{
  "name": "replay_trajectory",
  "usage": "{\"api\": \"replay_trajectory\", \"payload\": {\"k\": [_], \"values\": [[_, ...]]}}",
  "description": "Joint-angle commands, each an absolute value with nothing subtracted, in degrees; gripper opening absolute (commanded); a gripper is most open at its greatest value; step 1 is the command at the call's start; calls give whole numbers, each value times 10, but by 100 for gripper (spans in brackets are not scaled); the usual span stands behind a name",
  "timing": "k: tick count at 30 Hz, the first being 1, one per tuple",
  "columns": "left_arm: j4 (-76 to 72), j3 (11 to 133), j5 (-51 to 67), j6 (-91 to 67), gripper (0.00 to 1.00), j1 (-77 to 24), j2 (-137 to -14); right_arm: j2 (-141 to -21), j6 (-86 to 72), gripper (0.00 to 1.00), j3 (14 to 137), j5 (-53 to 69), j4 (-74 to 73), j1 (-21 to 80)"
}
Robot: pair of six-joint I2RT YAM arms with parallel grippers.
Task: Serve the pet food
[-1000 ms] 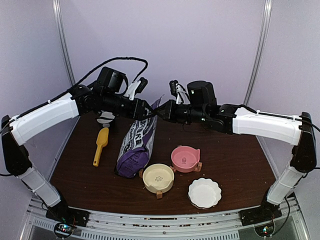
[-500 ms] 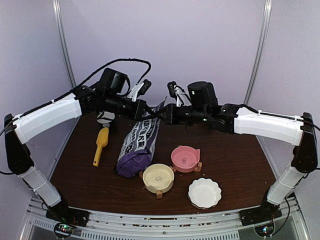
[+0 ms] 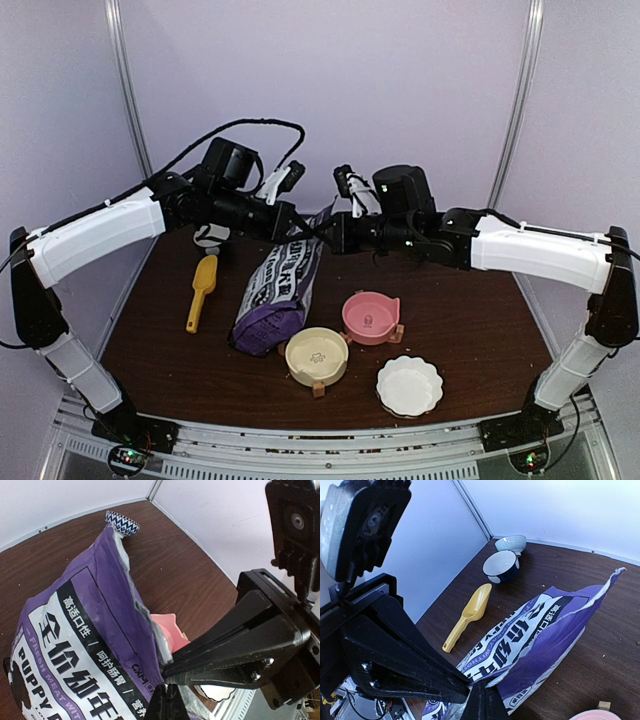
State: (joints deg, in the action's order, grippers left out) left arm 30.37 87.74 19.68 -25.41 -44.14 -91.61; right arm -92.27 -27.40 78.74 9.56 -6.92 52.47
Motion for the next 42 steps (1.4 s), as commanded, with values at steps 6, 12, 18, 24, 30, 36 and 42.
{"api": "replay_trajectory", "payload": {"k": [6,12,18,24,30,36,42], "values": [[290,872,125,-240,0,-430,-908,-910,-267,0,816,26,-166,537],[280,872,148,-238,0,-430,-907,-909,-271,0,818,22,-169,539],[251,872,231,-236,35,-430,-899,-896,-282,0,798,78,-107,539],[282,859,223,-236,57,-430,-859,-885,-301,0,755,164,10,541],[366,879,205,-232,64,-430,-854,-894,-310,0,751,168,57,550],[398,888,227,-241,64,-430,-869,-896,-305,0,751,148,66,562],[401,903,228,-255,55,-429,-883,-895,-287,0,751,123,51,572]]}}
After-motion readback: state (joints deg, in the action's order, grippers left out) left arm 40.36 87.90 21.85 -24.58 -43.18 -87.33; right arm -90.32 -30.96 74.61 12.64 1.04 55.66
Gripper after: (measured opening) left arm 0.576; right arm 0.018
